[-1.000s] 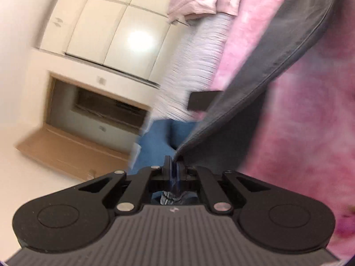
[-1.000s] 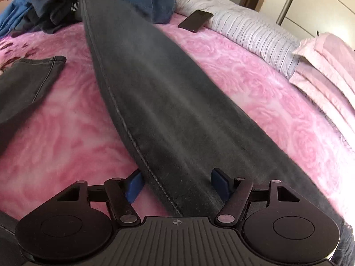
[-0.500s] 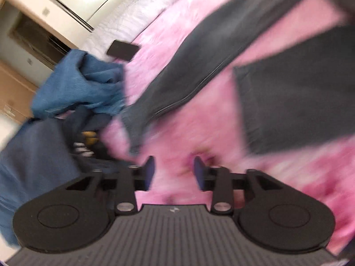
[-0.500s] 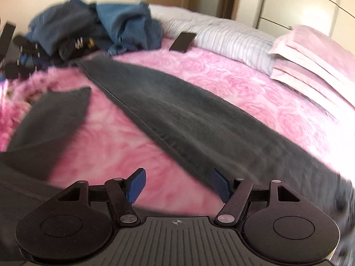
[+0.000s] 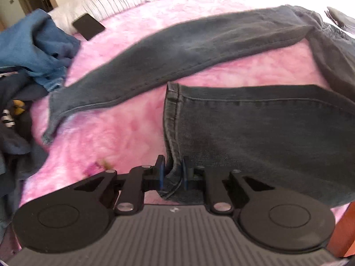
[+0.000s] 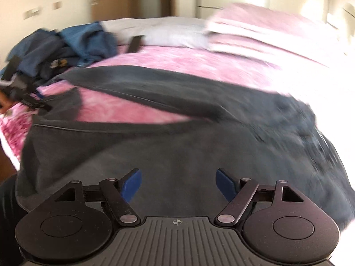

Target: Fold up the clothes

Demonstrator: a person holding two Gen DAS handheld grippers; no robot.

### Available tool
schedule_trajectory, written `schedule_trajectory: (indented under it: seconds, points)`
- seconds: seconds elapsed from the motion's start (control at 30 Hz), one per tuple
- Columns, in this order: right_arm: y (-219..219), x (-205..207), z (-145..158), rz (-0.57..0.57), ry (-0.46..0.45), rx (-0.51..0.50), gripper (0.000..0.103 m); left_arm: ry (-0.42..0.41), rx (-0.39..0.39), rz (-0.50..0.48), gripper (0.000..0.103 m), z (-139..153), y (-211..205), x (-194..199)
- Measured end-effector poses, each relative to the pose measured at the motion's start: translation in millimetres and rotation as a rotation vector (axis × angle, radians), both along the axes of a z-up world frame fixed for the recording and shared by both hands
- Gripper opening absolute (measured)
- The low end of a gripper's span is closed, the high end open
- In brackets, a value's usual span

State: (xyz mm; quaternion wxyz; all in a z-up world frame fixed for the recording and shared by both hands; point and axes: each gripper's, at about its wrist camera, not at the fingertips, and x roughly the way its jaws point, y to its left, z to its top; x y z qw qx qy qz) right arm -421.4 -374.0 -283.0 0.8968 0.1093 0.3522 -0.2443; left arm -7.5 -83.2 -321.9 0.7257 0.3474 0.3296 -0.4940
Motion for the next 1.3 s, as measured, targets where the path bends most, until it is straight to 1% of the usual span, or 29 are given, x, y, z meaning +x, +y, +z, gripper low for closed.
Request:
schedule_trajectory:
  seconds: [0.1, 0.2, 0.27, 0.3, 0.37, 0.43, 0.47, 0.53, 0.6, 0.67, 0.7, 0.77, 0.83, 0.9, 0.93, 0.97, 1.1, 1.2, 1.23, 1.27, 1.3]
  points:
    - [-2.6, -15.2, -3.1, -0.067, -0.010, 0.021, 0.077, -0.050, -0.008, 0.092, 0.012, 14.8, 35.4, -3.0]
    - [1.8, -20.6, 0.2, -0.077, -0.045, 0.023, 0.077, -0.100, -0.015, 0.184, 0.012, 29.6, 70.8, -6.0]
    - [5.3, -21.2, -0.6, -0.067, -0.044, 0.017, 0.077, -0.133, -0.021, 0.245, 0.012, 39.5, 94.4, -8.0]
    - [7.0, -21.4, -1.1, -0.061, -0.042, 0.014, 0.077, -0.129, -0.005, 0.264, 0.012, 36.3, 103.6, -8.9]
    - [10.4, -21.8, -2.2, -0.049, -0.039, 0.008, 0.077, -0.089, 0.050, 0.278, 0.013, 16.9, 114.4, -10.7]
    - [13.9, -22.1, -3.2, -0.037, -0.036, 0.002, 0.077, -0.069, 0.068, 0.292, 0.013, 4.6, 117.6, -13.1]
    - [15.6, -22.3, -3.8, -0.031, -0.034, -0.002, 0.077, -0.071, 0.078, 0.289, 0.013, 2.1, 117.0, -15.1]
    - [19.1, -22.7, -4.8, -0.019, -0.031, -0.008, 0.077, -0.091, 0.091, 0.266, 0.013, 7.3, 114.1, -17.0]
    - [22.5, -23.1, -5.9, -0.007, -0.027, -0.014, 0.077, -0.112, 0.094, 0.245, 0.016, 16.8, 112.5, -16.7]
    - [26.0, -23.5, -7.0, 0.005, -0.024, -0.020, 0.077, -0.138, 0.075, 0.214, 0.016, 28.5, 112.1, -17.5]
    - [27.7, -23.7, -7.5, 0.011, -0.022, -0.024, 0.077, -0.133, 0.060, 0.184, 0.018, 33.9, 109.3, -18.7]
    - [23.7, -33.1, -6.1, -0.011, -0.041, 0.005, 0.077, -0.124, 0.030, 0.125, 0.032, 44.6, 103.5, -21.1]
    - [23.4, -33.1, -1.8, 0.002, -0.065, 0.026, 0.077, -0.114, 0.003, 0.064, 0.040, 53.4, 96.1, -23.4]
    - [24.3, -18.3, 3.2, 0.086, -0.088, 0.033, 0.077, -0.099, -0.002, -0.008, 0.045, 53.1, 81.9, -23.8]
    - [24.7, -10.3, 5.7, 0.130, -0.099, 0.036, 0.077, -0.091, 0.006, -0.041, 0.050, 49.5, 73.7, -22.1]
    - [25.8, 3.3, 7.7, 0.185, -0.106, 0.043, 0.077, -0.083, 0.017, -0.071, 0.052, 44.6, 65.6, -19.5]
    - [30.2, 74.8, 11.3, 0.426, -0.125, 0.085, 0.077, -0.061, 0.085, -0.159, 0.053, 19.1, 40.7, -2.3]
    - [35.5, 135.4, 5.7, 0.583, -0.102, 0.128, 0.077, -0.055, 0.149, -0.223, 0.057, 1.2, 28.0, 16.0]
    - [36.6, 155.1, 2.2, 0.630, -0.086, 0.141, 0.077, -0.048, 0.157, -0.243, 0.065, -1.6, 26.0, 22.4]
    - [37.5, 172.3, -2.0, 0.672, -0.063, 0.147, 0.077, -0.030, 0.155, -0.259, 0.068, -2.0, 25.1, 29.1]
    - [38.3, 189.2, -6.4, 0.713, -0.038, 0.152, 0.077, -0.004, 0.157, -0.273, 0.068, -2.2, 23.3, 35.6]
